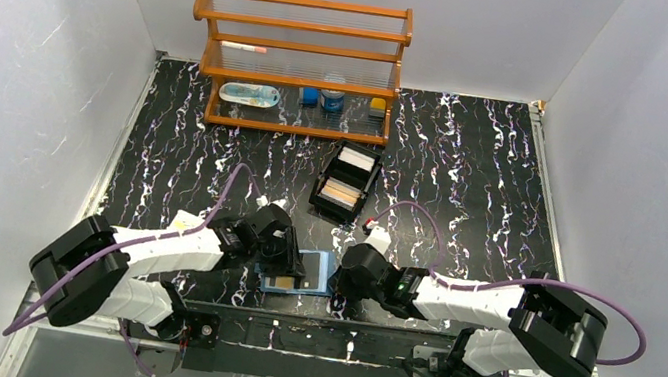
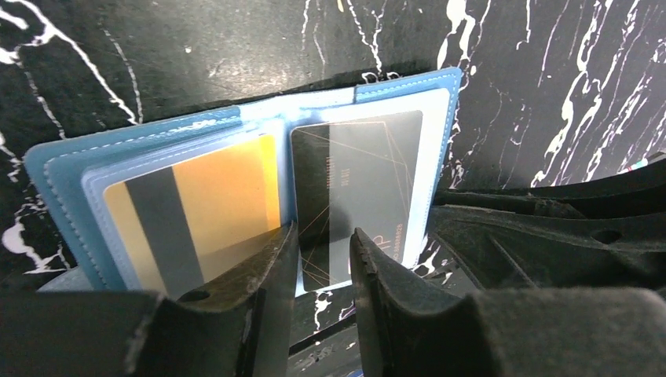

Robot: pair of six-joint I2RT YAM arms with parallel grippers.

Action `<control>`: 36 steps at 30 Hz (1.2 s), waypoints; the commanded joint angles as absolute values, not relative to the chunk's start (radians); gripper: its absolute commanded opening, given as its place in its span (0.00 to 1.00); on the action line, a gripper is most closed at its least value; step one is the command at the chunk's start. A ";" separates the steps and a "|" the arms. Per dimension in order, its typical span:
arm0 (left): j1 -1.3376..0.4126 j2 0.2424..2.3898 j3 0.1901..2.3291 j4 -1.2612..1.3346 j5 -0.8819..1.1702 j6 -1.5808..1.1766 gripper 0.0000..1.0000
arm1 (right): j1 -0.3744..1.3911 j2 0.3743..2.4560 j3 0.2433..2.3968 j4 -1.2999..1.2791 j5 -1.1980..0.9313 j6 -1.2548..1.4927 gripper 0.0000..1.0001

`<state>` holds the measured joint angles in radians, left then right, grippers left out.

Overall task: Put the credit cards into the card holder
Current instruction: Insert the credit card into the card holder.

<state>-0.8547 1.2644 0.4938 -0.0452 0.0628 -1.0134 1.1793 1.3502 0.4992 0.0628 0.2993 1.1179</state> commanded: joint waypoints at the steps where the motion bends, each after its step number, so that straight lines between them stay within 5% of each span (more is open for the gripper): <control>1: -0.870 1.265 0.527 -0.008 0.094 -0.974 0.32 | 1.186 1.380 0.476 0.043 0.281 1.106 0.26; 8: -0.885 1.251 0.519 0.045 0.109 -0.954 0.33 | 1.186 1.404 0.484 0.043 0.278 1.101 0.25; 17: -0.888 1.219 0.489 0.107 0.122 -0.939 0.22 | 1.186 1.399 0.480 0.029 0.283 1.106 0.25; 36: -0.890 1.105 0.528 -0.054 0.065 -0.927 0.39 | 1.115 1.151 0.718 -0.359 0.528 1.001 0.44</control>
